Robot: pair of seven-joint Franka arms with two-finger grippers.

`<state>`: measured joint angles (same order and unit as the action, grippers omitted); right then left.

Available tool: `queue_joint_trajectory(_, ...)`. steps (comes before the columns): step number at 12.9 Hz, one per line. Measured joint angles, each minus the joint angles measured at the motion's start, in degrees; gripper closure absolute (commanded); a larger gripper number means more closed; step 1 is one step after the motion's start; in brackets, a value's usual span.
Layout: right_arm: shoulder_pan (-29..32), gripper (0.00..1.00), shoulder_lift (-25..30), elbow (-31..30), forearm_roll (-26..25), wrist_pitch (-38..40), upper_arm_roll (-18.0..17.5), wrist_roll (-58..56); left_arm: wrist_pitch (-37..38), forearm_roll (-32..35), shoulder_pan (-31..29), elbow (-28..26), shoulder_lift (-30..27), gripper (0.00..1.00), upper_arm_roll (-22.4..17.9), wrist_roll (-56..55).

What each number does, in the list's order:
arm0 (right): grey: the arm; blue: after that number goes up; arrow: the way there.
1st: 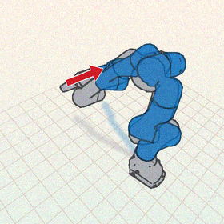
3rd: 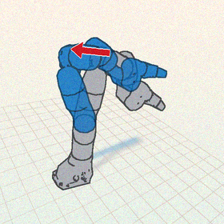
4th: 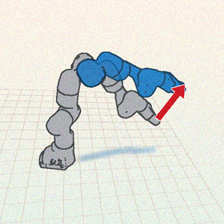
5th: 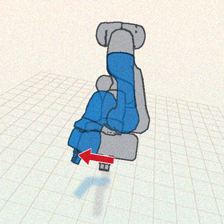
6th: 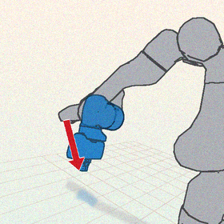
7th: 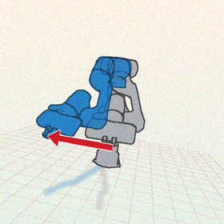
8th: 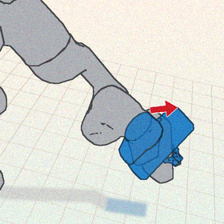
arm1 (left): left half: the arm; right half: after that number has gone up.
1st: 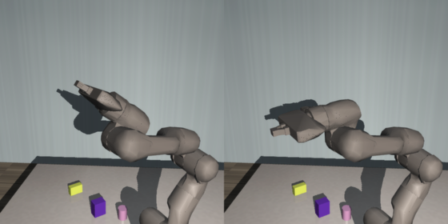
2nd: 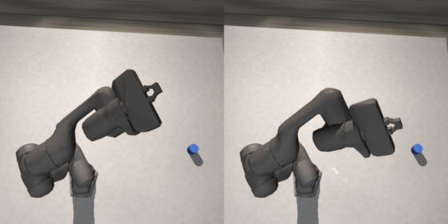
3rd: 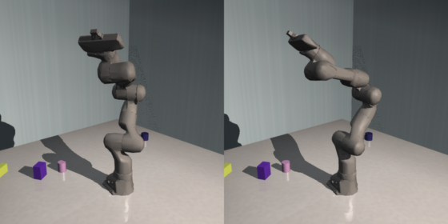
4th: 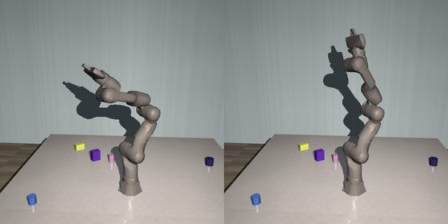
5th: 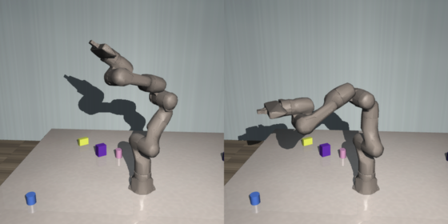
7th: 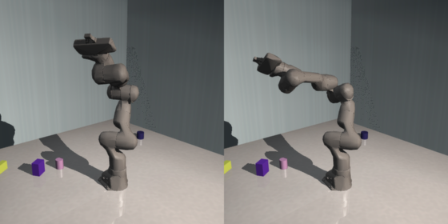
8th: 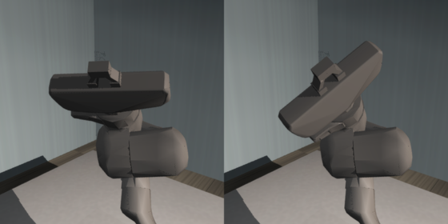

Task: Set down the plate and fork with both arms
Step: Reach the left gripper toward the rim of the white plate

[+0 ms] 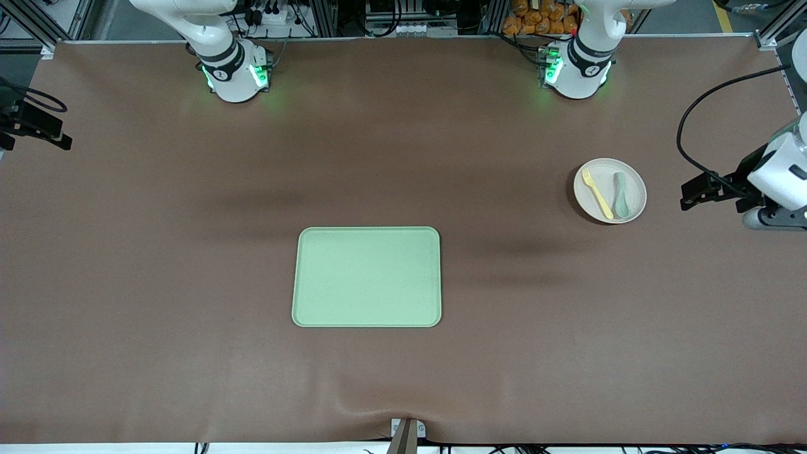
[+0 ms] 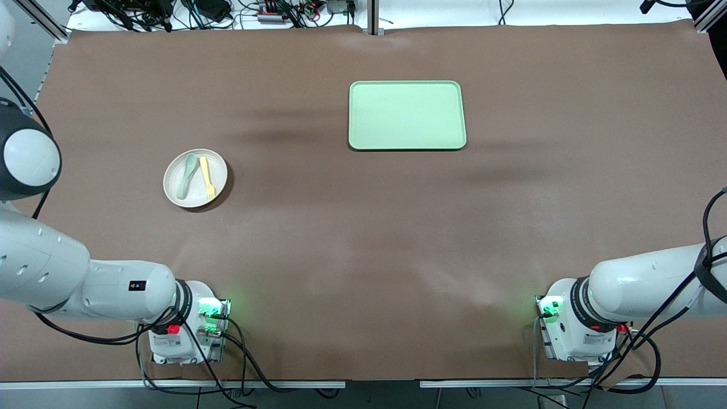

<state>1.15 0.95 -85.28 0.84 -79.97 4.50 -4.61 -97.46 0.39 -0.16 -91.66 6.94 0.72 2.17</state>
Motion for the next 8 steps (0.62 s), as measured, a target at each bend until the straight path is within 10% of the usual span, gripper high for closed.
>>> queue_joint_trajectory(8,0.0,0.0,0.0,0.5,0.0,0.0,0.0,0.0,-0.16,-9.05,-12.82,-1.96,10.06,0.0,-0.04,3.54)
